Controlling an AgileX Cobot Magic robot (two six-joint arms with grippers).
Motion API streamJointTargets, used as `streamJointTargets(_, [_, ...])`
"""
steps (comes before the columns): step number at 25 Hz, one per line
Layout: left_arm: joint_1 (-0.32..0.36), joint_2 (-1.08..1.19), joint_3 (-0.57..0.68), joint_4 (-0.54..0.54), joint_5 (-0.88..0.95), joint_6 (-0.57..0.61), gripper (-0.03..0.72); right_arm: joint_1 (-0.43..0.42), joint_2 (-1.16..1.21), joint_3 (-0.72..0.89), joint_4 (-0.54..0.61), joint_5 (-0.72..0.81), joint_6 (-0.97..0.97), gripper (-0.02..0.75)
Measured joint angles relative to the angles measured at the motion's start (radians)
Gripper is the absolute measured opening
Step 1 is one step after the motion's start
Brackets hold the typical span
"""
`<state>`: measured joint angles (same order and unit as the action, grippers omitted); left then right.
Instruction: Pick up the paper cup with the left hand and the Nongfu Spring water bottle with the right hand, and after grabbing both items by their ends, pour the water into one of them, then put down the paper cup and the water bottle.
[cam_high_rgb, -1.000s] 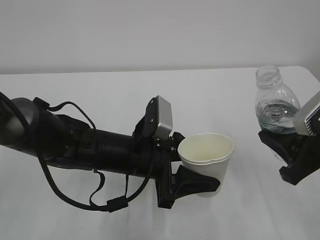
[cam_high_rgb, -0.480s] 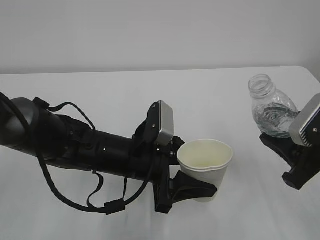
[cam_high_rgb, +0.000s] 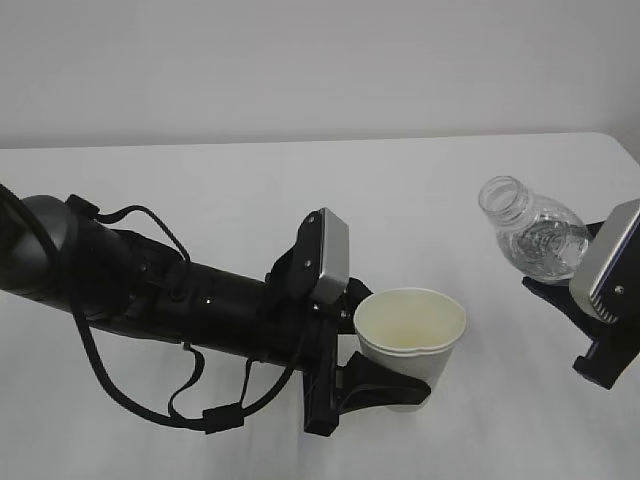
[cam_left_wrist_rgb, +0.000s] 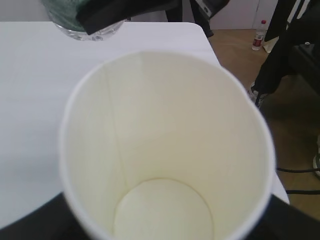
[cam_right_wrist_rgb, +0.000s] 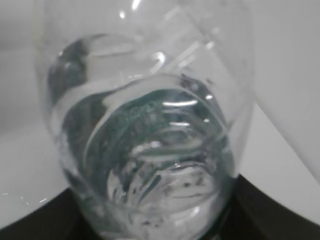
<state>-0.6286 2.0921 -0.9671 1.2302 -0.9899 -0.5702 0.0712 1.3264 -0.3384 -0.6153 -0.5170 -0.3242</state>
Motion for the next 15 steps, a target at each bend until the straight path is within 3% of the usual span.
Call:
streamJointTargets(10, [-0.001,0.000,-0.032,0.004,0.003,0.018,0.456,0.000,0.000,0.000,0.000,0.002,-0.147,0.422])
streamJointTargets(15, [-0.015,0.000,-0.032,0.008,0.003,0.018,0.456,0.000,0.000,0.000,0.062,0.004,-0.226,0.422])
